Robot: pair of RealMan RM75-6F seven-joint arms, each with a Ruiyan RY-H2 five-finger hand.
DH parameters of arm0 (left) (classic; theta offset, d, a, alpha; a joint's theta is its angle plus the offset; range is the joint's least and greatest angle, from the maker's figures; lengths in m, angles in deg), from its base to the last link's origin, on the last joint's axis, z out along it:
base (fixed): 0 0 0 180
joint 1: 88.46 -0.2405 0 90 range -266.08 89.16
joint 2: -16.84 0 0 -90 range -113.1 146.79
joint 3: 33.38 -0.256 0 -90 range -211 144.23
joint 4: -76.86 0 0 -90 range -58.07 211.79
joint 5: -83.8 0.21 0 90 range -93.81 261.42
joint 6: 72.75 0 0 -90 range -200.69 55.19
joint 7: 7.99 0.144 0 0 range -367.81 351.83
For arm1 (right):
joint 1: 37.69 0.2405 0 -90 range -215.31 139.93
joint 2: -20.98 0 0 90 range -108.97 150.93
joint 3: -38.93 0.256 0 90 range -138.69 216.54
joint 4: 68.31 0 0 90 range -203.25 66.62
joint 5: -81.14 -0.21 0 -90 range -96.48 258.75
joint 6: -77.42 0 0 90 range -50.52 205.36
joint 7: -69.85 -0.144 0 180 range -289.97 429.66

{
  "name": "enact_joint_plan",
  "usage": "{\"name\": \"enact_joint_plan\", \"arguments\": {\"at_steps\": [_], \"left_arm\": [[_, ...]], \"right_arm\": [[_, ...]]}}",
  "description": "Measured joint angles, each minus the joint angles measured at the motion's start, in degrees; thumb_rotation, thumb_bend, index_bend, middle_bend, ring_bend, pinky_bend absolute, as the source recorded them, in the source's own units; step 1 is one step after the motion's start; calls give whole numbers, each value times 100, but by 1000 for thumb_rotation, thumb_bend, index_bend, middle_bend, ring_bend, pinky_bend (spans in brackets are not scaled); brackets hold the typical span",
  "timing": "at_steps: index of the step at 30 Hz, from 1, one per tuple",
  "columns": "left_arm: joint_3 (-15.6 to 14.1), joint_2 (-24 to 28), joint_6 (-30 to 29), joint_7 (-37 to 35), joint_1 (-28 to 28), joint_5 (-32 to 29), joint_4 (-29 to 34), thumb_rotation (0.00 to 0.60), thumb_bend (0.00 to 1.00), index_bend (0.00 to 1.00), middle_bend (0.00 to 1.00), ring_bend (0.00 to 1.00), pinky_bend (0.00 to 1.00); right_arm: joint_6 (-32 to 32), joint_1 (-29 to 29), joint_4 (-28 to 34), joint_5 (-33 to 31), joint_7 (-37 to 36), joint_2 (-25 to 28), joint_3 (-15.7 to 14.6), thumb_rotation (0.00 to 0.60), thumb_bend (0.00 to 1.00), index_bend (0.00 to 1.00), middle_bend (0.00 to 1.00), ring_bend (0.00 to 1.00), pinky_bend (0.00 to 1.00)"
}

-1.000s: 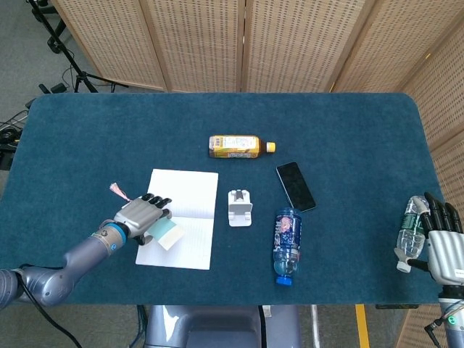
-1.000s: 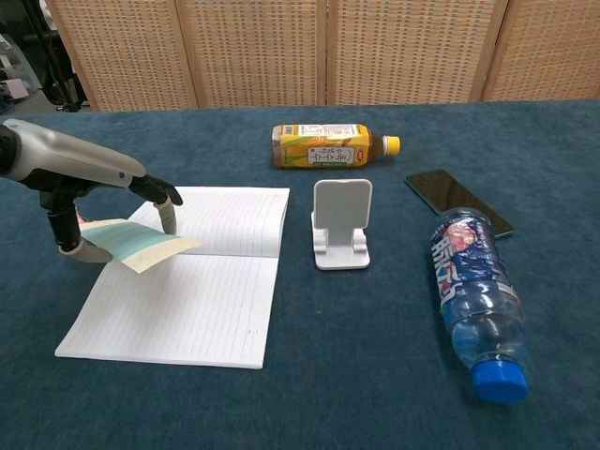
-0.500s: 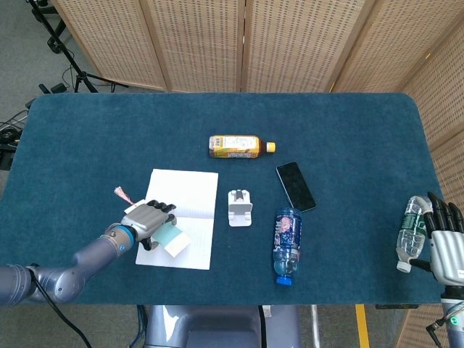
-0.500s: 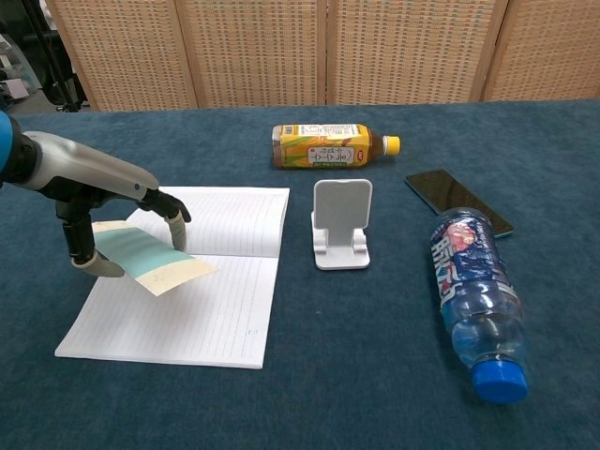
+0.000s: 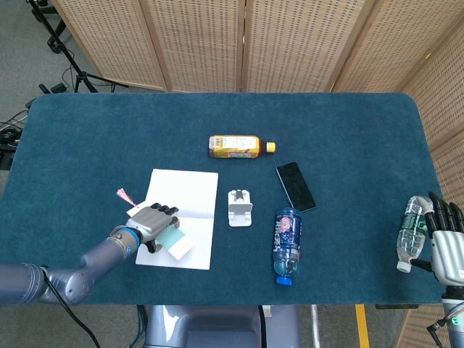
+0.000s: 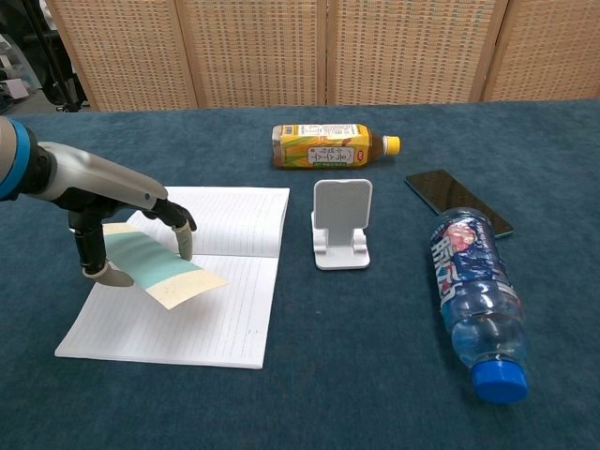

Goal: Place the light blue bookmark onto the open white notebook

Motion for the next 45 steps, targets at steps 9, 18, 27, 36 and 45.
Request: {"name": "enact_joint_plan", "arguments": {"at_steps": [9,18,27,36,45], "left_arm": [[43,-185,-348,-27,19,-82,-26,600,364,347,0,0,0],[142,-315,-433,-63,28,-194,-58,600,362,347,0,0,0],[135,-357,-444,4,68,-225,25,600,359,347,0,0,0],[113,-369,-640,67,135,-522,100,600,353,347,0,0,0],[95,-457,-946,232,287,-1199,156,600,351,347,0,0,0]], "right_arm": [[-11,-8,-1,9,-30,12,8,600,0,0,0,0,0],[-20,-18,-5,7,-53,18,15,600,0,0,0,0,0],[-26,-23,-14,2,-85,25,28,600,0,0,0,0,0],[-45,-33,-8,18,-94,29,27,600,0,0,0,0,0],[-37,-32,-13,9,-114,30,37,600,0,0,0,0,0]]}}
